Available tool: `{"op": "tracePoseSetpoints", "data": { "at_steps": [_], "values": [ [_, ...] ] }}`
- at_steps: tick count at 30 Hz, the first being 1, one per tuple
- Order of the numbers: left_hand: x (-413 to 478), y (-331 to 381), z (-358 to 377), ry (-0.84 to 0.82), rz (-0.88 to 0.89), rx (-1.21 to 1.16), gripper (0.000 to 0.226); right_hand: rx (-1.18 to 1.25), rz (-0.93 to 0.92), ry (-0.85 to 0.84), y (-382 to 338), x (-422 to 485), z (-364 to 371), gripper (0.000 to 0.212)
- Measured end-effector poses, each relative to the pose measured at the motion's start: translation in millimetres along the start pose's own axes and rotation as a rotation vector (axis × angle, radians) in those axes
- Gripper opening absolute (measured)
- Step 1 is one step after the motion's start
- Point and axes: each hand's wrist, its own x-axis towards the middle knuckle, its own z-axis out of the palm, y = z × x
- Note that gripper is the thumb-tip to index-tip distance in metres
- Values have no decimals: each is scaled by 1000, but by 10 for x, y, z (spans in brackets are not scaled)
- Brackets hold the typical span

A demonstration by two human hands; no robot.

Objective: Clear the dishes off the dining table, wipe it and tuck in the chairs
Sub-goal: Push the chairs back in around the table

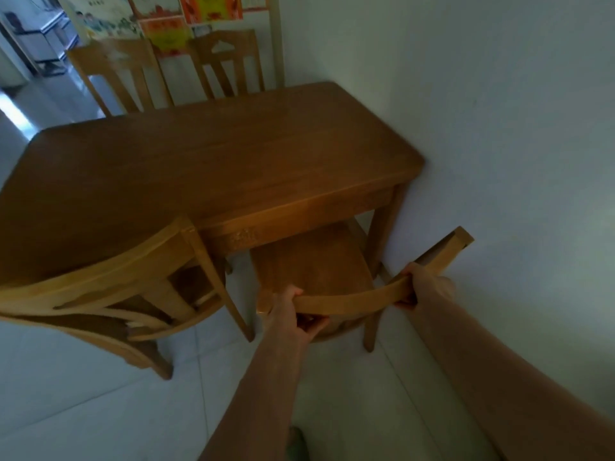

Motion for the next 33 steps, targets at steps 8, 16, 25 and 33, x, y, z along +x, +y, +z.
{"op": "tracePoseSetpoints", "data": {
  "at_steps": [8, 16, 25, 33],
  "values": [
    [679, 939, 460, 16, 1, 20, 22, 26, 11, 16, -554, 368, 1034, 22],
    [1045, 1481, 828, -31, -1, 26, 14, -25, -23, 31, -951, 672, 1650, 22],
    [1211, 1676, 1078, -40, 10, 12, 15, -40, -33, -38, -1207, 781, 1882, 48],
    [891, 1707, 978, -130, -29, -92, 28, -52, 70, -230, -1178, 447, 1765, 61]
  ]
}}
